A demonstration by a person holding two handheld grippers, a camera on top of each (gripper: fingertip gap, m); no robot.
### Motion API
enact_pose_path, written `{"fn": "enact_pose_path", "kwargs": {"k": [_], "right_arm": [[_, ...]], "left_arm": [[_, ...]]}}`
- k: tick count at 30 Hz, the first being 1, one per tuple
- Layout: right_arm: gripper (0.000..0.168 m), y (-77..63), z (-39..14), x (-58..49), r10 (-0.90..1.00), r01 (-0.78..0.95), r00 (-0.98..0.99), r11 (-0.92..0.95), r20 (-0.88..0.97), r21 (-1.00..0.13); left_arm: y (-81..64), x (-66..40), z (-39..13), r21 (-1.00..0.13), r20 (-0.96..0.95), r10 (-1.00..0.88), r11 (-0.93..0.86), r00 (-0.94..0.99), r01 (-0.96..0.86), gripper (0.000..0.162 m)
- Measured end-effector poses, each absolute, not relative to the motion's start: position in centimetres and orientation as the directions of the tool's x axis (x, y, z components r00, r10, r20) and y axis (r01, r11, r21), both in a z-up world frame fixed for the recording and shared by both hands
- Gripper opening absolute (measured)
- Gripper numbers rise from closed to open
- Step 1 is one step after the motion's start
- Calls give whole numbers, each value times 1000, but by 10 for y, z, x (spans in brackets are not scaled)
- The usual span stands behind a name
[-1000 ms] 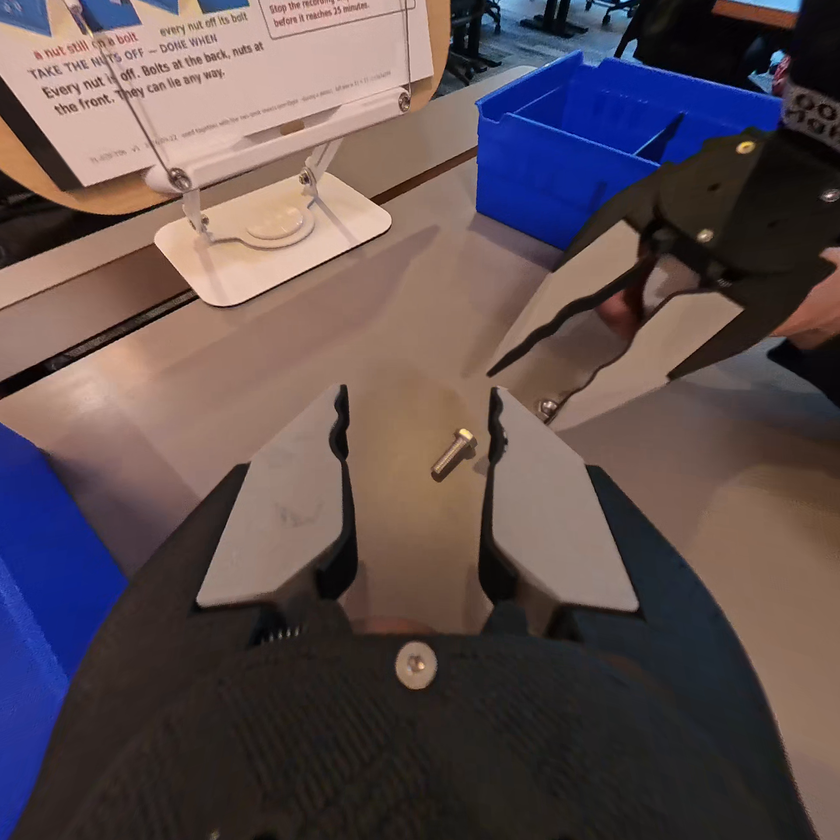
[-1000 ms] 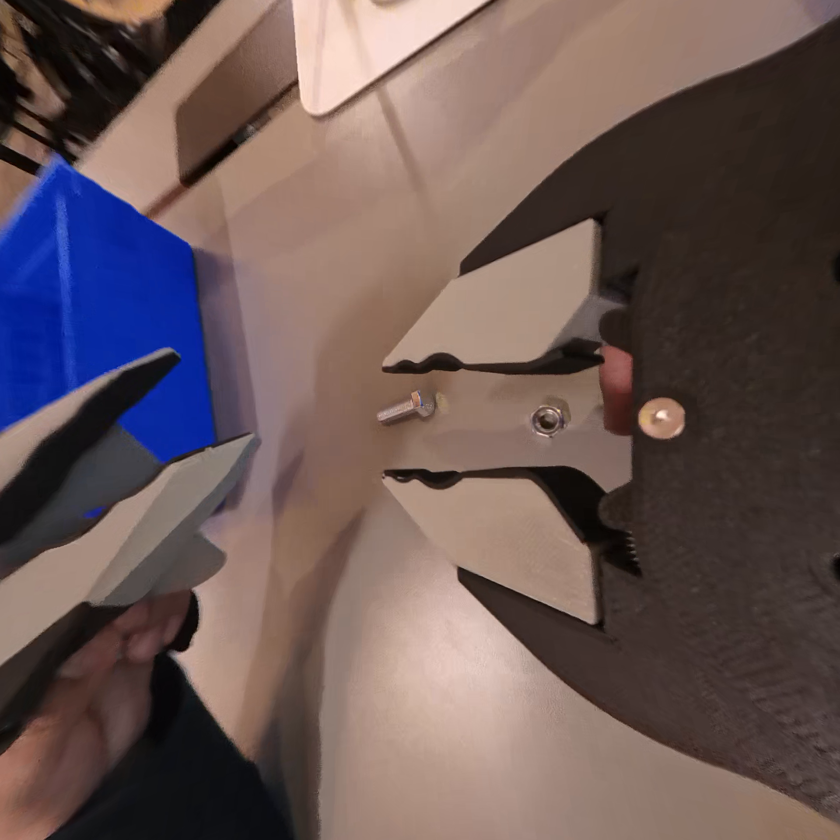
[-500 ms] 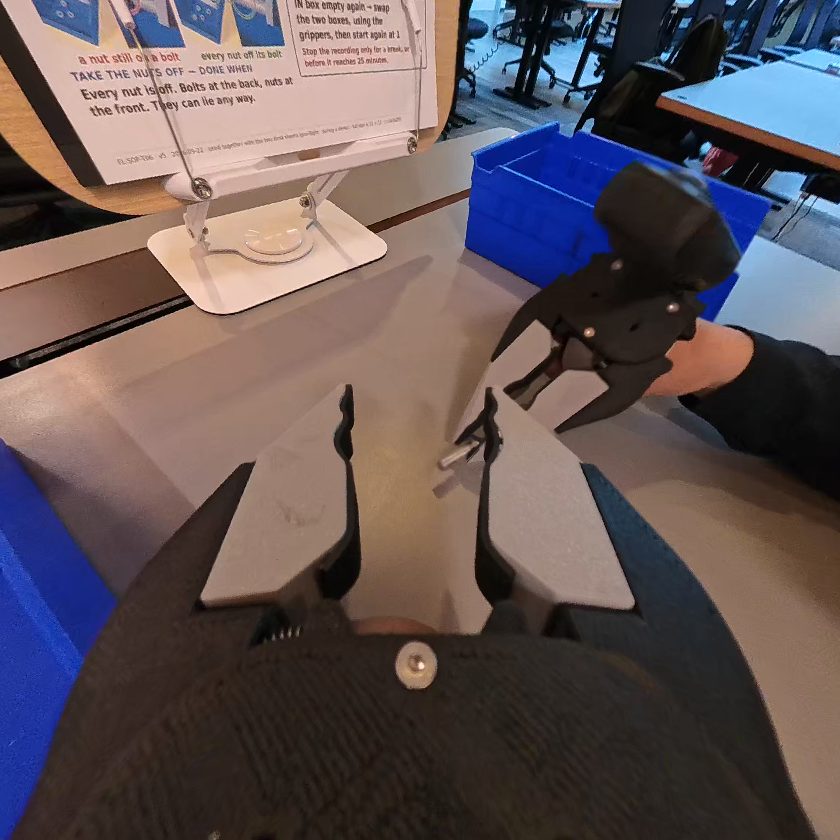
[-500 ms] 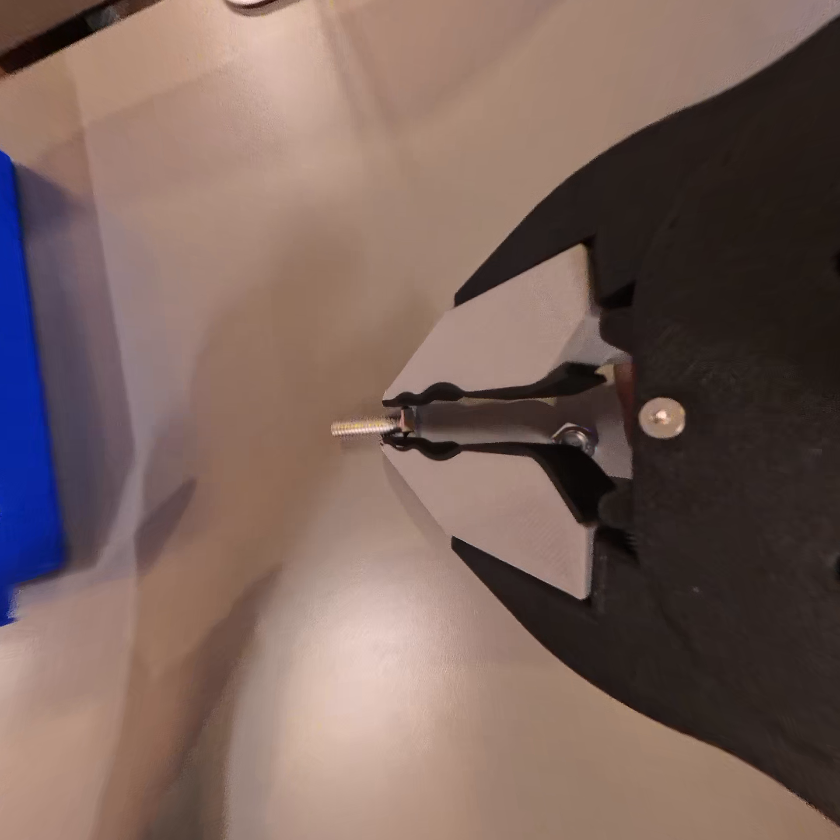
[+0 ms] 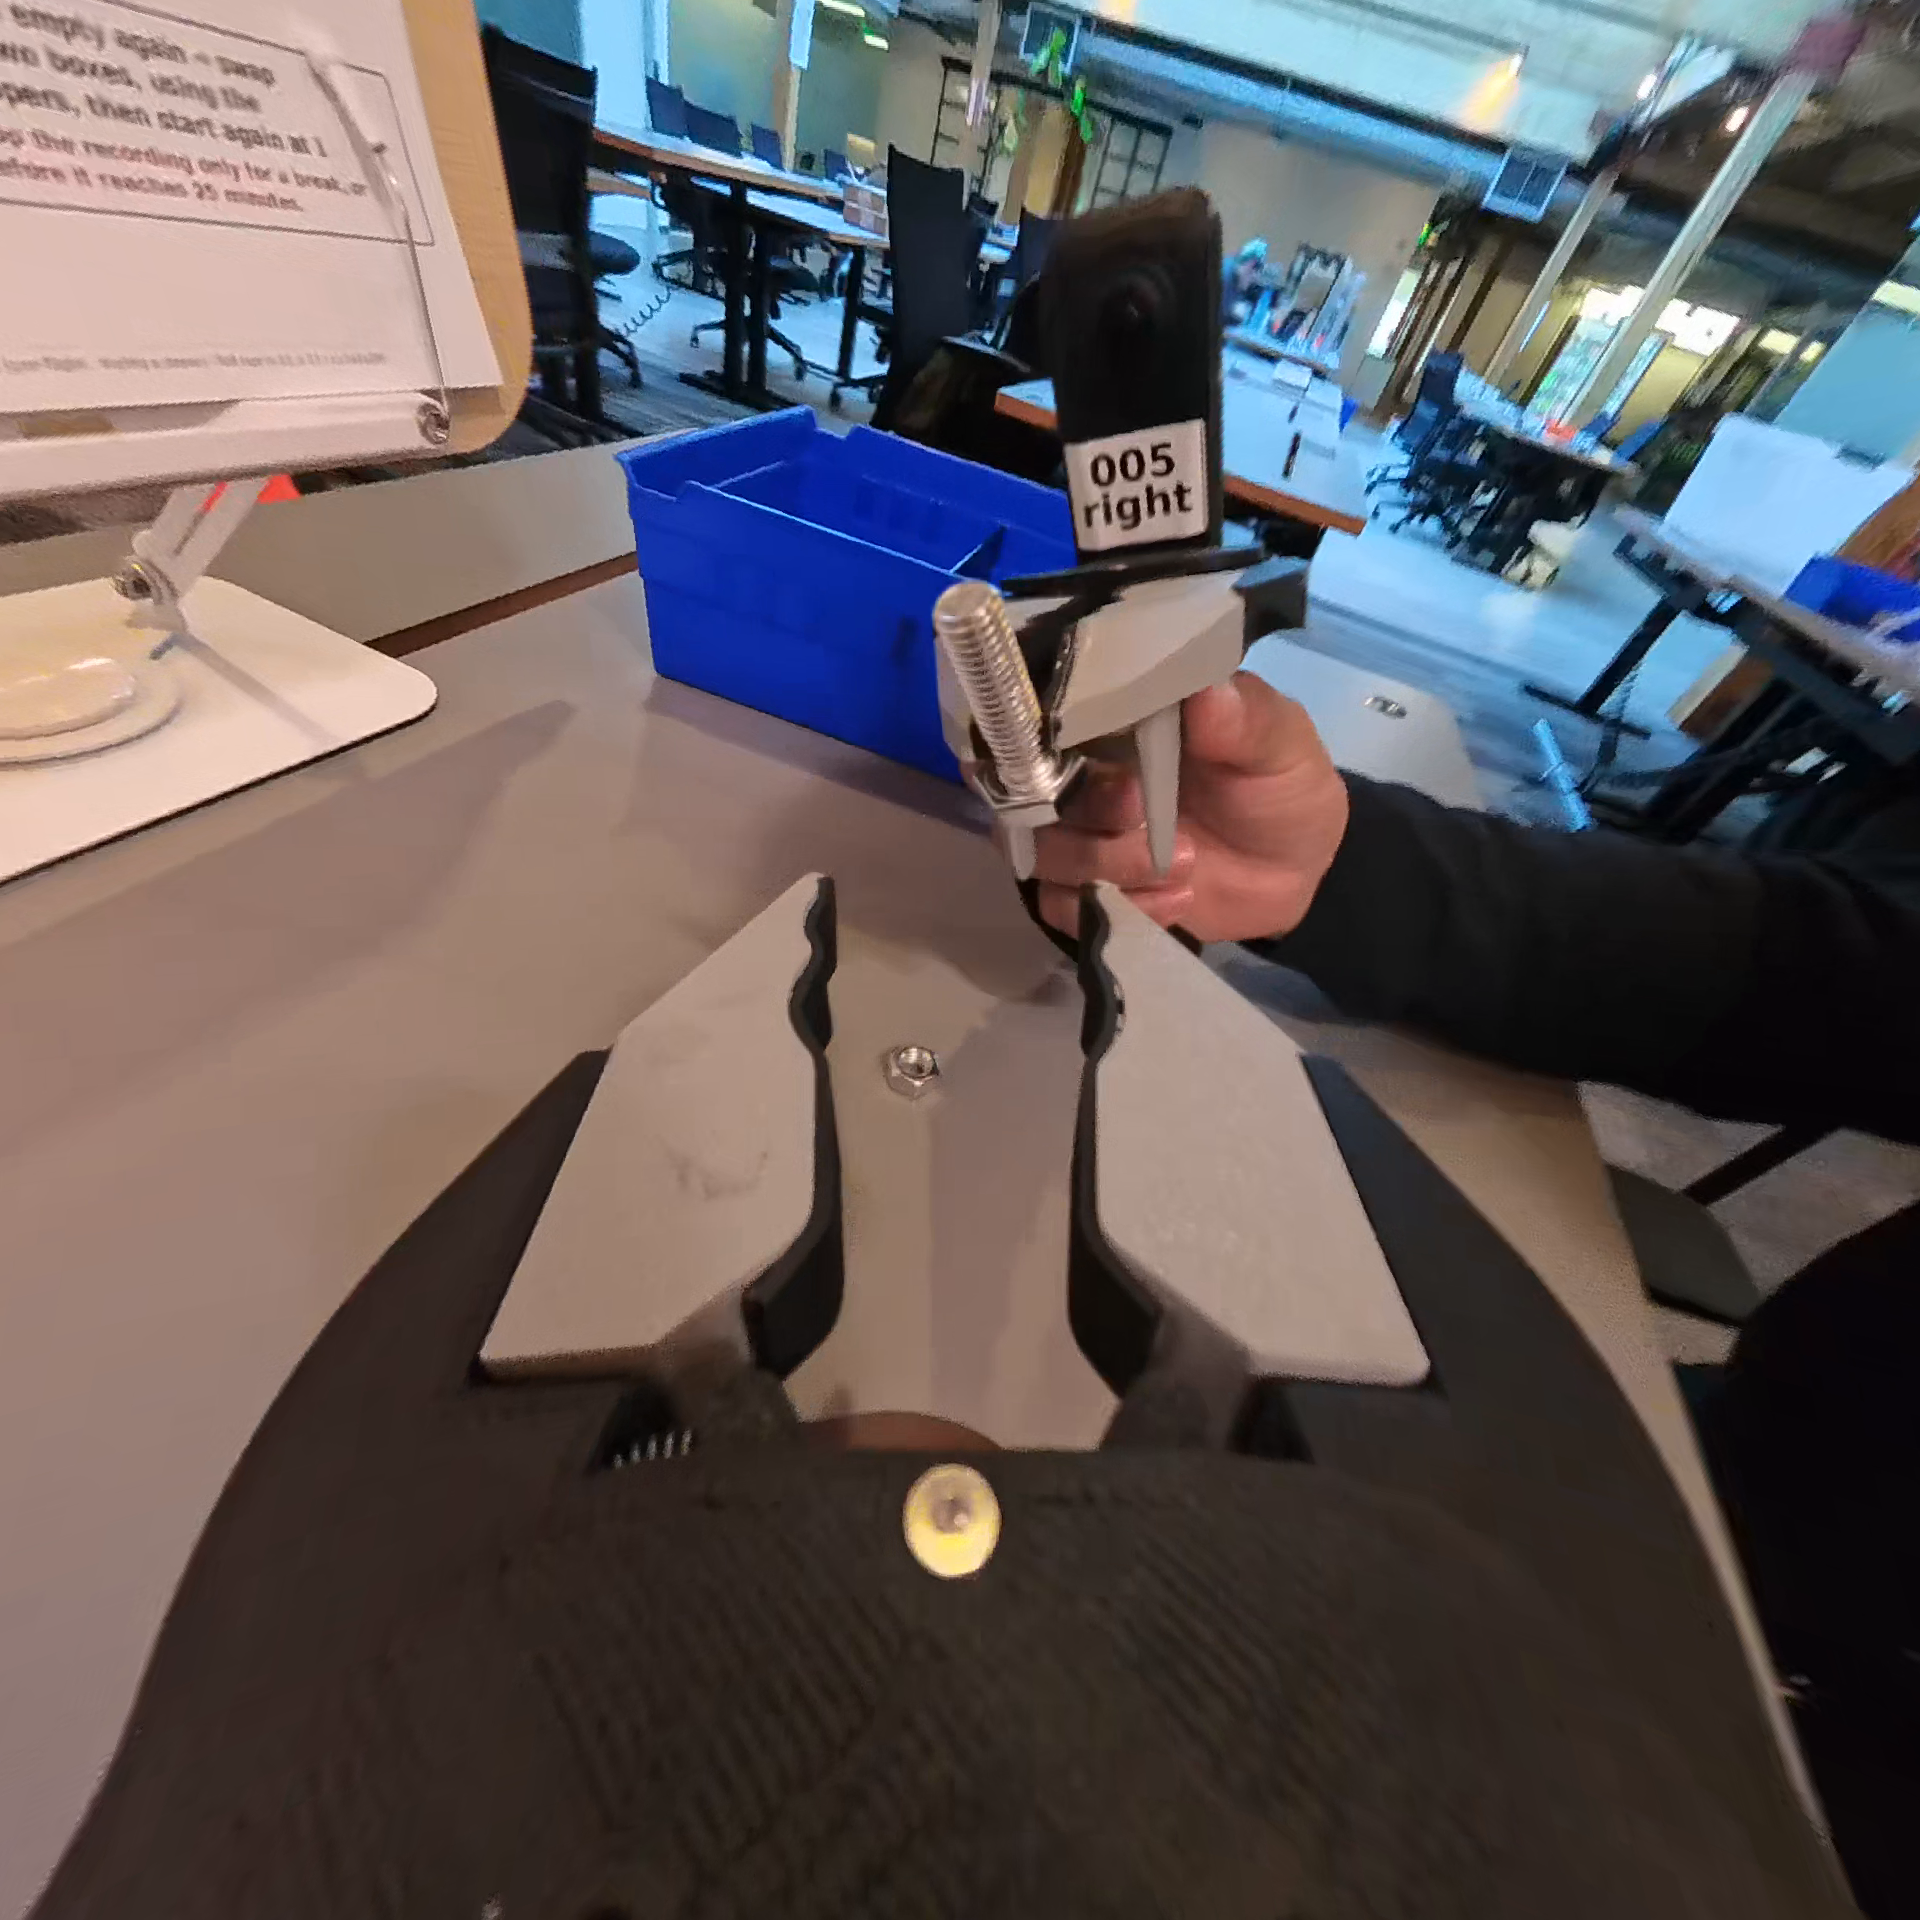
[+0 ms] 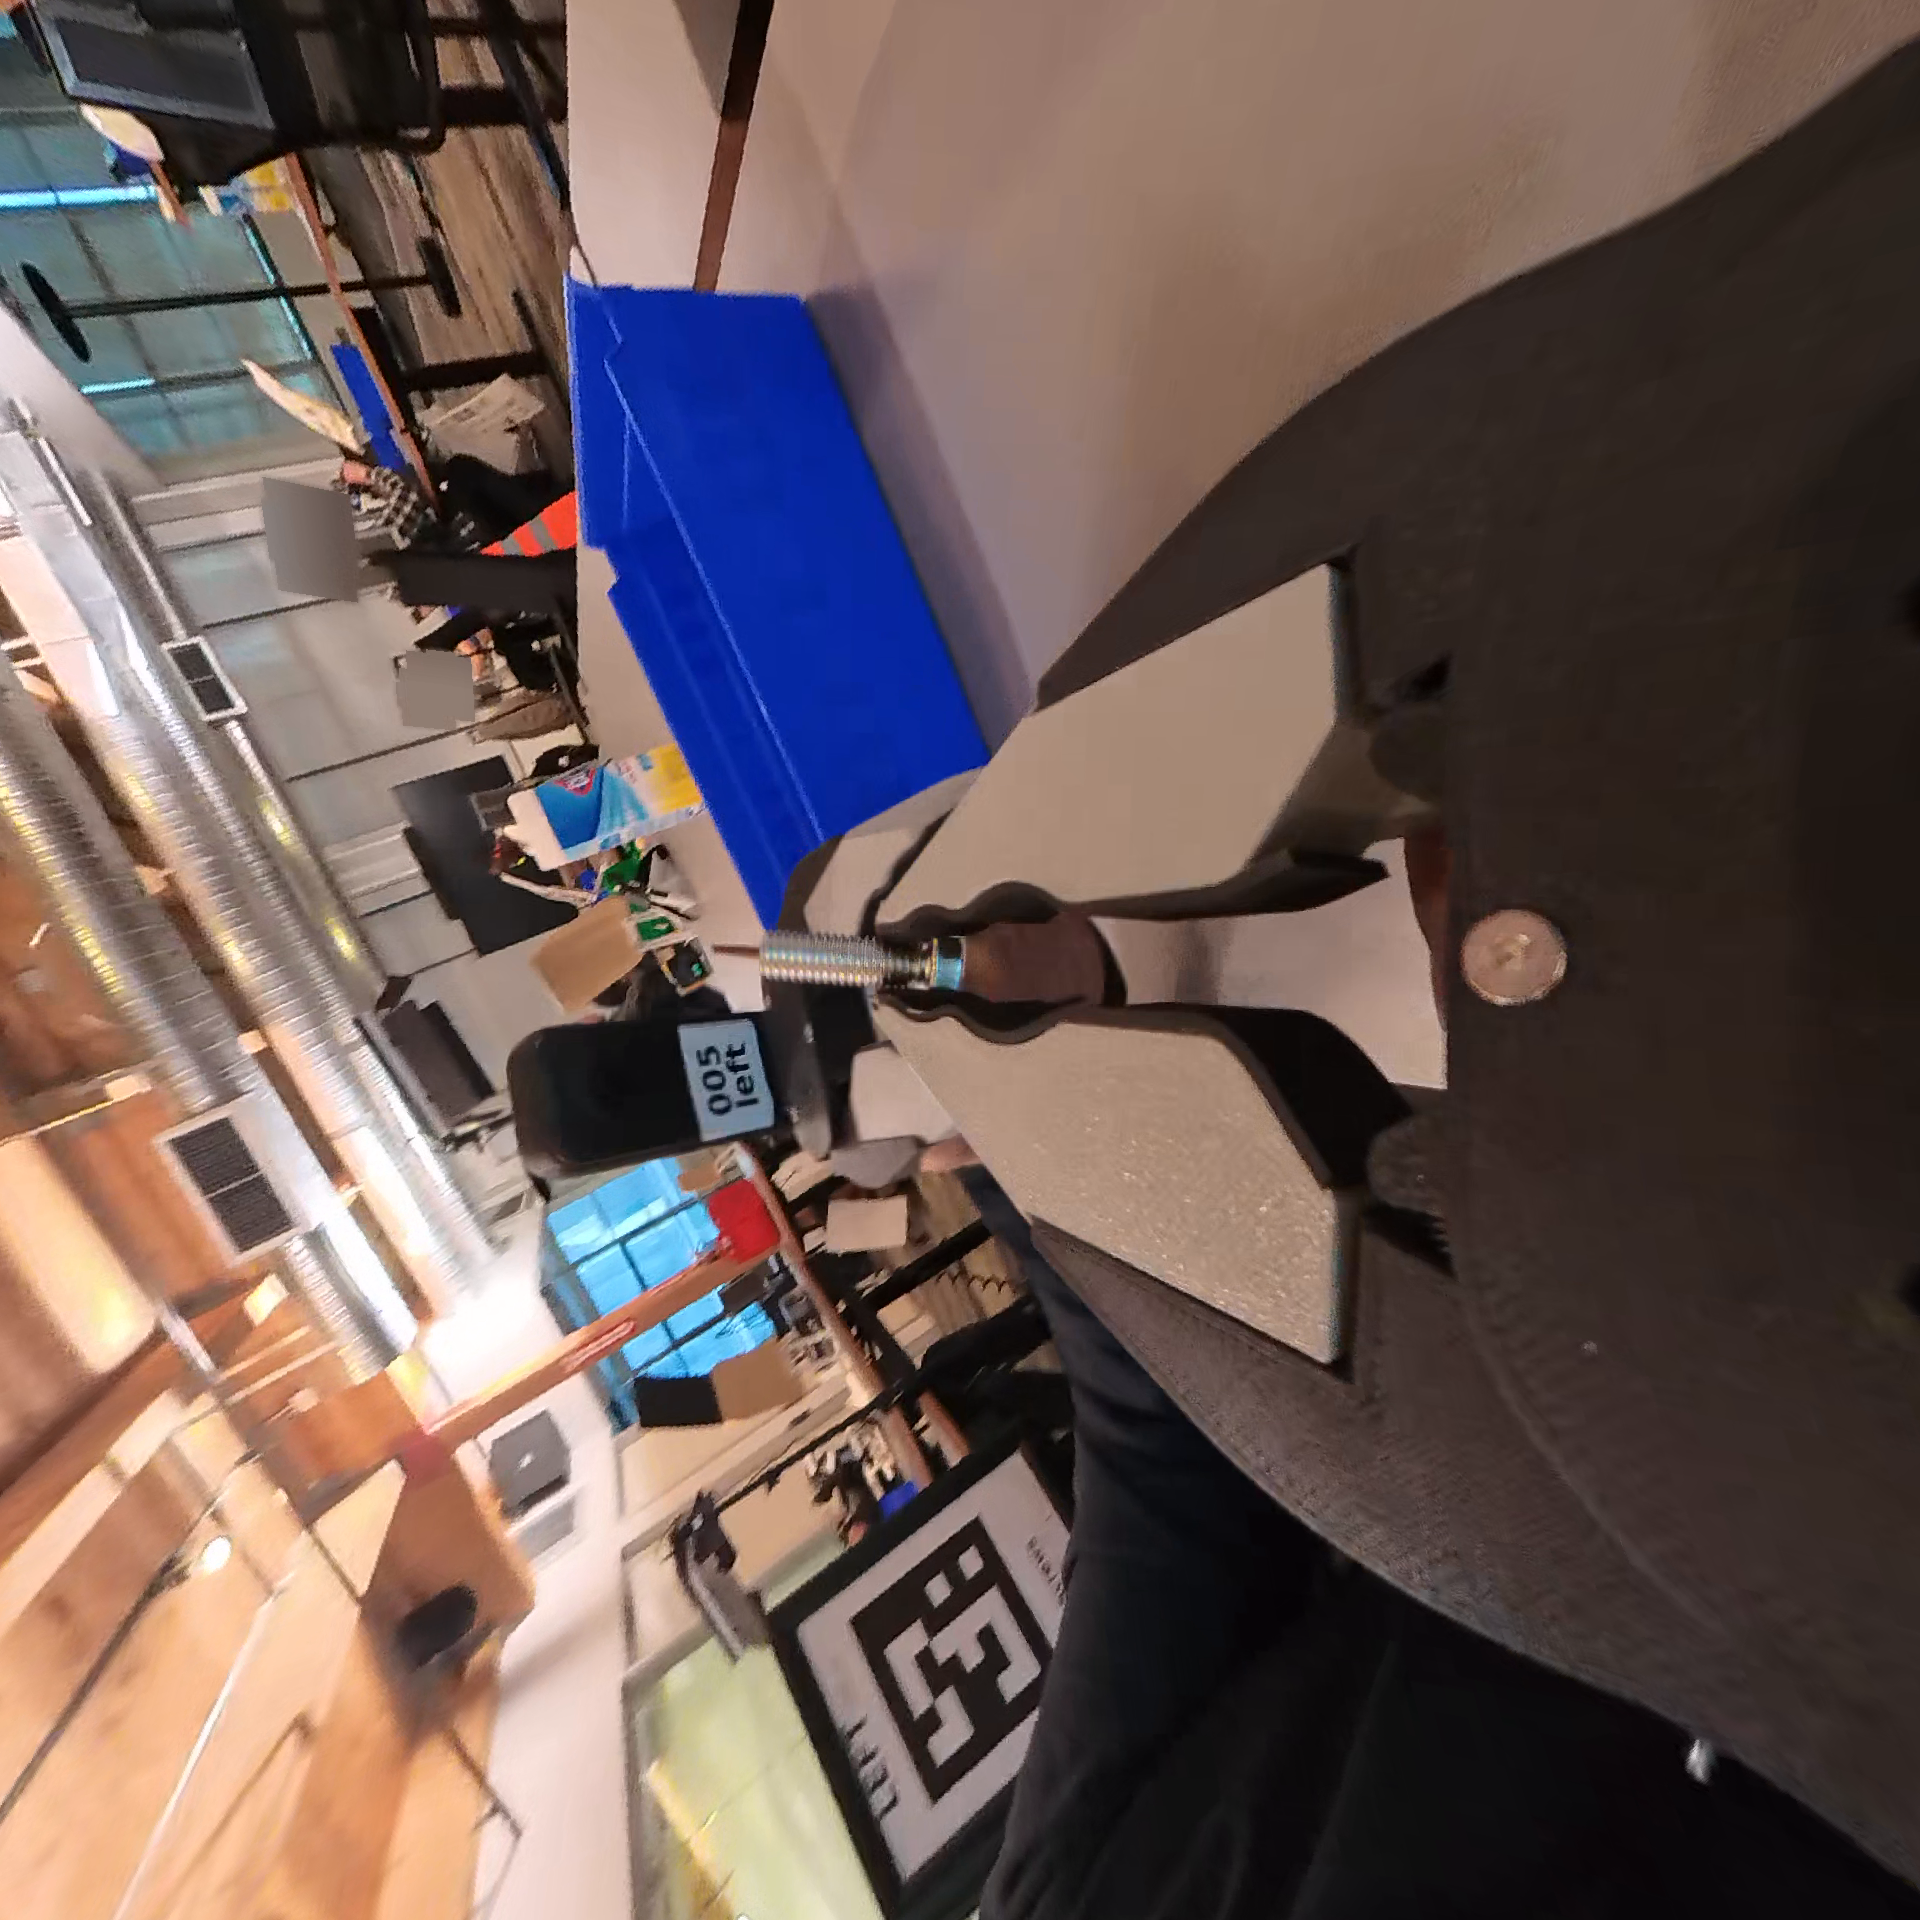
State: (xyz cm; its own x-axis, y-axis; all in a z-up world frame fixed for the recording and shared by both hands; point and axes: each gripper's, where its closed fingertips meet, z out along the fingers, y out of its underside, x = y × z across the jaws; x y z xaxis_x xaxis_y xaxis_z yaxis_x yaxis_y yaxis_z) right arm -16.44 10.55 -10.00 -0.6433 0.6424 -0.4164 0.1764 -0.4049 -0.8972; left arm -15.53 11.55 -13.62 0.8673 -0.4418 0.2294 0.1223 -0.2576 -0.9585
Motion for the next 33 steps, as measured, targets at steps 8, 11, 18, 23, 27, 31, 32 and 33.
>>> {"fn": "enact_pose_path", "kwargs": {"k": [8,11,18,23,27,31,32,33], "right_arm": [[6,106,-115,-164,666,218,-636,-331,-391,-918],[6,107,-122,-165,661,242,-636,-320,-398,-916],[6,97,-128,-166,647,261,-651,-300,-397,-918],[6,98,-125,-163,649,238,-667,-280,-366,-930],[6,98,-120,-161,651,206,-674,-289,-350,-935],[6,95,-121,-162,642,206,-682,-290,-349,-935],[6,94,-122,-163,644,208,-681,-287,-349,-935],[6,94,-124,-164,648,212,-678,-281,-348,-936]], "left_arm": [[113,-161,-113,-986,154,-409,-126,899,111,39],[111,-165,-110,-978,207,-427,-124,880,169,37],[114,-166,-117,-970,237,-425,-153,874,188,34],[111,-165,-109,-954,300,-463,-145,834,263,32],[109,-164,-106,-939,343,-490,-149,801,311,11],[109,-160,-105,-931,361,-514,-152,778,332,8],[109,-160,-106,-928,370,-514,-157,774,339,8],[110,-160,-108,-926,375,-512,-168,773,338,8]]}}
